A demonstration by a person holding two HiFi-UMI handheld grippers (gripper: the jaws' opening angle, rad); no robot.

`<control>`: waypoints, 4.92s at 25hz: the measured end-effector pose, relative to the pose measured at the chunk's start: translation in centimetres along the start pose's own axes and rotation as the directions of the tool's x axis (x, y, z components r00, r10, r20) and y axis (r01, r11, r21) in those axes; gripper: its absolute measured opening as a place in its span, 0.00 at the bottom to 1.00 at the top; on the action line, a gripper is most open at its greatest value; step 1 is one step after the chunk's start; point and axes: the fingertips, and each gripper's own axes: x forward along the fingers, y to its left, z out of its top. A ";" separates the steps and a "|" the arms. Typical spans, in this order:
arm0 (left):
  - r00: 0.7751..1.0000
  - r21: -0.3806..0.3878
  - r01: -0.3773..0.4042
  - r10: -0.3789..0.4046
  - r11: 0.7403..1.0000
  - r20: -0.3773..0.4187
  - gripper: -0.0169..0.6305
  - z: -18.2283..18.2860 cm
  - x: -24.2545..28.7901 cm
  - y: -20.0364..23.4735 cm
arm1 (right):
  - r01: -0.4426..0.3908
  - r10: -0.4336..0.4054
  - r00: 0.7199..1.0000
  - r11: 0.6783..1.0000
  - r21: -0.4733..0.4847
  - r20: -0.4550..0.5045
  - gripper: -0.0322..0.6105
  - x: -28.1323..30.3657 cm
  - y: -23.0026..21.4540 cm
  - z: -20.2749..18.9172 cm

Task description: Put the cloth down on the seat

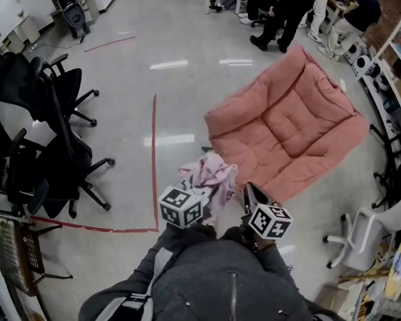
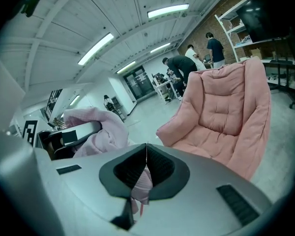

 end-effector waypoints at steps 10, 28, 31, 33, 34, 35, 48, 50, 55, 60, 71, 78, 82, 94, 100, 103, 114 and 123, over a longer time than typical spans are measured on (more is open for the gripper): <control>0.998 -0.047 -0.010 0.007 0.999 -0.059 0.19 -1.9 1.7 0.6 | 0.046 -0.045 0.998 0.998 0.036 -0.035 0.06 -0.5 -1.9 -0.7; 0.986 -0.017 -0.018 0.015 1.000 -0.165 0.19 0.3 12.5 6.7 | 0.069 -0.065 0.997 0.988 0.139 -0.030 0.06 8.0 -8.0 5.8; 0.983 0.011 -0.016 0.018 1.000 -0.184 0.19 0.8 15.6 7.8 | 0.075 -0.073 0.997 0.985 0.153 -0.019 0.06 10.0 -10.1 7.9; 0.979 0.023 -0.028 0.032 0.999 -0.199 0.19 0.9 17.4 8.7 | 0.077 -0.076 0.997 0.984 0.163 -0.012 0.06 11.2 -11.3 9.2; 0.977 0.027 -0.039 0.044 0.999 -0.207 0.19 0.9 18.2 9.3 | 0.079 -0.078 0.997 0.983 0.168 -0.009 0.06 11.8 -11.9 9.7; 0.975 0.029 -0.049 0.054 0.998 -0.216 0.19 0.9 19.0 9.8 | 0.082 -0.082 0.997 0.981 0.174 -0.007 0.06 12.3 -12.5 10.2; 0.949 0.018 -0.033 0.037 0.999 -0.314 0.19 -0.6 27.5 12.8 | 0.177 -0.190 0.982 0.944 0.278 0.022 0.06 14.4 -19.3 13.4; 0.942 0.018 -0.027 0.031 0.999 -0.333 0.19 -1.2 28.7 13.1 | 0.185 -0.200 0.980 0.938 0.292 0.020 0.06 14.8 -20.3 13.6; 0.929 0.018 -0.019 0.024 1.000 -0.368 0.19 -2.6 31.7 13.7 | 0.191 -0.205 0.979 0.927 0.323 0.010 0.06 16.0 -22.6 14.0; 0.915 0.021 -0.011 0.019 1.000 -0.403 0.19 -3.7 34.2 14.6 | 0.202 -0.212 0.977 0.926 0.320 -0.003 0.06 17.3 -23.9 14.6; 0.856 0.032 0.057 -0.033 0.998 -0.516 0.19 -6.4 38.8 16.1 | 0.277 -0.289 0.957 0.866 0.416 -0.035 0.06 19.2 -26.4 12.9; 0.775 0.017 0.121 -0.084 0.993 -0.627 0.19 -9.3 42.8 17.4 | 0.331 -0.352 0.935 0.832 0.445 -0.037 0.06 20.0 -27.2 13.6; 0.734 0.027 0.157 -0.098 0.987 -0.672 0.19 -10.9 45.3 18.1 | 0.394 -0.432 0.901 0.779 0.487 -0.038 0.06 20.6 -28.8 13.2; 0.581 0.113 0.273 -0.070 0.955 -0.811 0.21 -18.8 51.9 19.8 | 0.470 -0.520 0.850 0.683 0.559 -0.080 0.06 21.9 -30.1 10.0; 0.540 0.215 0.323 0.007 0.922 -0.841 0.21 -22.4 55.2 20.6 | 0.481 -0.545 0.835 0.654 0.584 -0.078 0.06 21.8 -32.6 9.0; 0.523 0.212 0.318 0.015 0.924 -0.852 0.21 -23.0 55.8 21.0 | 0.496 -0.564 0.822 0.638 0.589 -0.081 0.06 21.1 -33.6 8.6; 0.451 0.177 0.291 0.028 0.940 -0.892 0.33 -23.6 56.0 20.3 | 0.491 -0.558 0.827 0.654 0.576 -0.070 0.06 19.8 -33.8 8.7; 0.467 0.202 0.325 0.029 0.924 -0.884 0.53 -21.8 54.1 19.5 | 0.467 -0.543 0.839 0.673 0.574 -0.046 0.06 19.3 -32.3 9.3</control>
